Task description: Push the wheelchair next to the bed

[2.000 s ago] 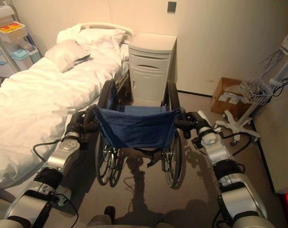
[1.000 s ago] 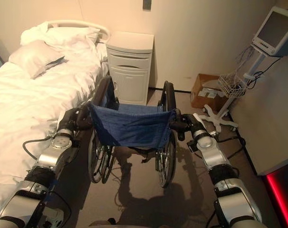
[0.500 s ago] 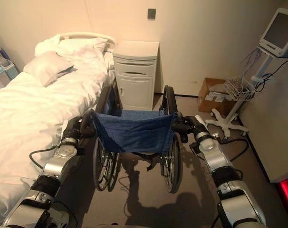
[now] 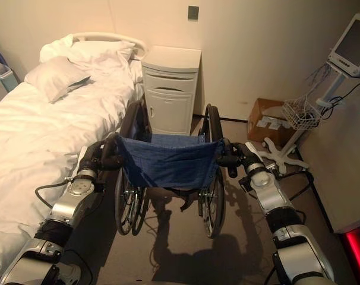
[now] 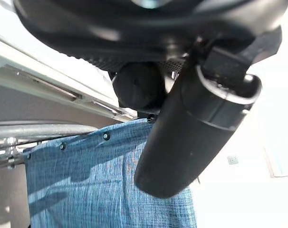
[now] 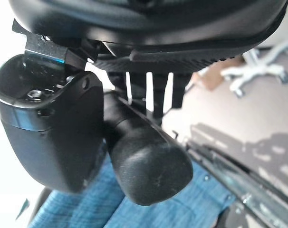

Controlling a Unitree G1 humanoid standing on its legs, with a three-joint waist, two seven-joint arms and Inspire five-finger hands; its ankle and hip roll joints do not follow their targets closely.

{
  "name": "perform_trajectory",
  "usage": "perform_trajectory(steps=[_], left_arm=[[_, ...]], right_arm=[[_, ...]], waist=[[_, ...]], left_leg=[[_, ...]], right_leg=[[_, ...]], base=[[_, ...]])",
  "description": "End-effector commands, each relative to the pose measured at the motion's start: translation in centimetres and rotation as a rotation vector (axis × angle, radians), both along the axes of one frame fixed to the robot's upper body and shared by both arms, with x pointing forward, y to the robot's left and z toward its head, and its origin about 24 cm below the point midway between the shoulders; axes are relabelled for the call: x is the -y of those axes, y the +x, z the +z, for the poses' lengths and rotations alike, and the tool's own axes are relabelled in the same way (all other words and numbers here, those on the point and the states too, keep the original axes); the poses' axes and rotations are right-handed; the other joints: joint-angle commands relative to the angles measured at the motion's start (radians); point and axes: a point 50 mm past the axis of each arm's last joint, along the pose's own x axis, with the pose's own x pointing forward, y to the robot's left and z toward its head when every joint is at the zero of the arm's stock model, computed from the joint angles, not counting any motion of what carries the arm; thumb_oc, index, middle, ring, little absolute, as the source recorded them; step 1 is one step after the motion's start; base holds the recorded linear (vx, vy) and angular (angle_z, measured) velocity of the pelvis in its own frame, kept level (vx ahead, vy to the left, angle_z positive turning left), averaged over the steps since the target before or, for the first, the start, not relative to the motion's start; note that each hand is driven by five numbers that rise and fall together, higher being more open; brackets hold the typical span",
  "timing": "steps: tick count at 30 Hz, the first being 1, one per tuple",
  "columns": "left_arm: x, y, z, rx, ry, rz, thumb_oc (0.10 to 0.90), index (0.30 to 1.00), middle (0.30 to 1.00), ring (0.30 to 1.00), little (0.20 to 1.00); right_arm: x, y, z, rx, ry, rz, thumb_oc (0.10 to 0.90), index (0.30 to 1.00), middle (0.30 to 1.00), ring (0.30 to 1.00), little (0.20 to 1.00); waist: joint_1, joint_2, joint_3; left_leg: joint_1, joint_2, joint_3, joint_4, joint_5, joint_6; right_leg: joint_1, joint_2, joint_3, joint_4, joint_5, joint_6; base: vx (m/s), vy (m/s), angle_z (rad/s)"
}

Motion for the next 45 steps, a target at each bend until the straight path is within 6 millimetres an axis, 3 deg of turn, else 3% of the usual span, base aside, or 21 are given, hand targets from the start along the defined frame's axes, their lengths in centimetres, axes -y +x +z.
perform_trajectory(steps=[1,14,20,29,45], left_arm=[[0.1,-2.0,-3.5,-0.156,-0.025,0.019,0.8,0.9,0.9,0.9,0.9],[-0.8,-0.8,1.0,-0.03,-0.149,-0.052,0.8,0.9,0.9,0.9,0.9],[-1.6,-0.5,3.2,0.026,-0.252,-0.106,0.8,0.9,0.9,0.9,0.9],[-3.6,-0.4,5.0,0.052,-0.455,-0.145,0.8,0.9,0.9,0.9,0.9],[-7.7,-0.2,6.3,0.171,-0.832,-0.08,0.8,0.9,0.9,0.9,0.9]], right_arm=[[1.9,-1.5,-1.5,-0.117,-0.169,-0.008,0.8,0.9,0.9,0.9,0.9],[2.4,0.5,3.3,-0.009,-0.088,-0.071,0.8,0.9,0.9,0.9,0.9],[3.0,1.1,5.5,0.013,0.055,-0.104,0.8,0.9,0.9,0.9,0.9],[4.7,1.0,6.8,0.027,0.317,-0.161,0.8,0.9,0.9,0.9,0.9],[6.4,1.4,9.3,0.059,0.361,-0.198,0.8,0.9,0.9,0.9,0.9]], waist=[[0.005,0.014,0.024],[0.013,0.024,0.022],[0.018,0.028,0.014],[0.016,0.036,0.002],[0.011,0.045,-0.015]], left_leg=[[-0.02,-0.039,-0.01,0.032,-0.077,0.032],[-0.008,-0.042,-0.02,0.031,-0.078,0.029],[-0.004,-0.044,-0.023,0.03,-0.077,0.026],[0.001,-0.044,-0.015,0.026,-0.077,0.02],[0.003,-0.049,0.002,0.022,-0.074,0.011]], right_leg=[[-0.048,-0.008,-0.003,0.106,-0.038,-0.009],[-0.024,0.003,-0.013,0.097,-0.051,-0.022],[-0.011,0.01,-0.018,0.088,-0.058,-0.029],[-0.003,0.015,-0.021,0.081,-0.064,-0.032],[0.003,0.02,-0.02,0.064,-0.064,-0.037]], base=[[0.0,0.0,0.0],[0.01,-0.002,0.03],[0.01,-0.002,0.03],[0.0,0.0,0.0],[0.0,0.001,0.0]])
